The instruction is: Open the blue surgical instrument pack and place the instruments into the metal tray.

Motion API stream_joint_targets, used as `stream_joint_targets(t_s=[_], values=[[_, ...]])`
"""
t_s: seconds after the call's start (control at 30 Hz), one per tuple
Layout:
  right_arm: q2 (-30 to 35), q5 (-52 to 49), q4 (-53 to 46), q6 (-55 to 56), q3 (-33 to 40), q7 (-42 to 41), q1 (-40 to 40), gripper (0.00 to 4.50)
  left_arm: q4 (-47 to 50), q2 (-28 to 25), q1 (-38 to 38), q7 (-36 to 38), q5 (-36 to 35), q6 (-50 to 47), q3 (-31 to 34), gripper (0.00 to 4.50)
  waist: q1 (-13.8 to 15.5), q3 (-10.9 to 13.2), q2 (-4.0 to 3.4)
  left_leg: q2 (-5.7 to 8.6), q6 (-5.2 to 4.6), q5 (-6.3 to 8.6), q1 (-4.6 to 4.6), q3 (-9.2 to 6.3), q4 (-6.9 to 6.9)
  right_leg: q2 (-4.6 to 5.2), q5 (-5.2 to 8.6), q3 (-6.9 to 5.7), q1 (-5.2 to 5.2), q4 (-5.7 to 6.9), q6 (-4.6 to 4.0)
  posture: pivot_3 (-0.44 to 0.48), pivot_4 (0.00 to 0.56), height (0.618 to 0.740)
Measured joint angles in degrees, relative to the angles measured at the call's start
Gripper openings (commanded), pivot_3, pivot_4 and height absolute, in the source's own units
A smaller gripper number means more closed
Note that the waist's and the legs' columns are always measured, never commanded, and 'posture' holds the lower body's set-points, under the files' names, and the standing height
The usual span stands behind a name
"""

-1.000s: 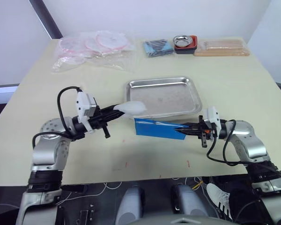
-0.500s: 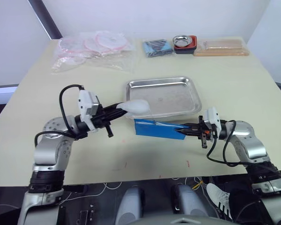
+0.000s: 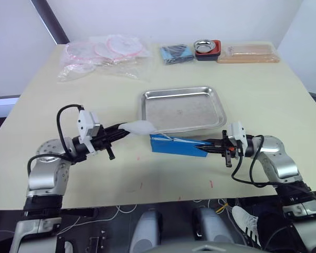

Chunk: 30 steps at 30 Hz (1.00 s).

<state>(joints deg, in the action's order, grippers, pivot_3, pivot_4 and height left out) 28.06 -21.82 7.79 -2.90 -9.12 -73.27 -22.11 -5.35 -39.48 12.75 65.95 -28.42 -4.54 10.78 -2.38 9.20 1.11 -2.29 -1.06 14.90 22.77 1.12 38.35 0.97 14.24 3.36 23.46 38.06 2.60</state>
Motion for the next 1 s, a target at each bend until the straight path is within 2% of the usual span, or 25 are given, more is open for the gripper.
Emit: stream_joint_targets(t_s=[0.2, 1.0], values=[[0.1, 0.1, 0.8, 0.7, 0.3, -0.2, 0.1, 0.0, -3.4, -1.4, -0.8, -1.2, 0.2, 2.0, 4.0, 0.05, 0.2, 0.0, 0.02, -0.01, 0.0, 0.0, -0.01, 0.0, 0.0, 0.04, 0.0, -0.03, -0.01, 0.0, 0.0, 0.0, 0.15, 0.74], [0.0, 0.0, 1.7, 0.1, 0.1, -0.3, -0.8, 0.0, -6.4, -1.4, -6.6, -2.0, 0.3, 4.5, 5.4, 0.05, 0.2, -0.1, 0.17, -0.04, 0.0, 0.0, -0.03, -0.03, 0.0, 0.07, -0.02, -0.03, -0.01, 0.0, -0.01, 0.0, 0.15, 0.74]])
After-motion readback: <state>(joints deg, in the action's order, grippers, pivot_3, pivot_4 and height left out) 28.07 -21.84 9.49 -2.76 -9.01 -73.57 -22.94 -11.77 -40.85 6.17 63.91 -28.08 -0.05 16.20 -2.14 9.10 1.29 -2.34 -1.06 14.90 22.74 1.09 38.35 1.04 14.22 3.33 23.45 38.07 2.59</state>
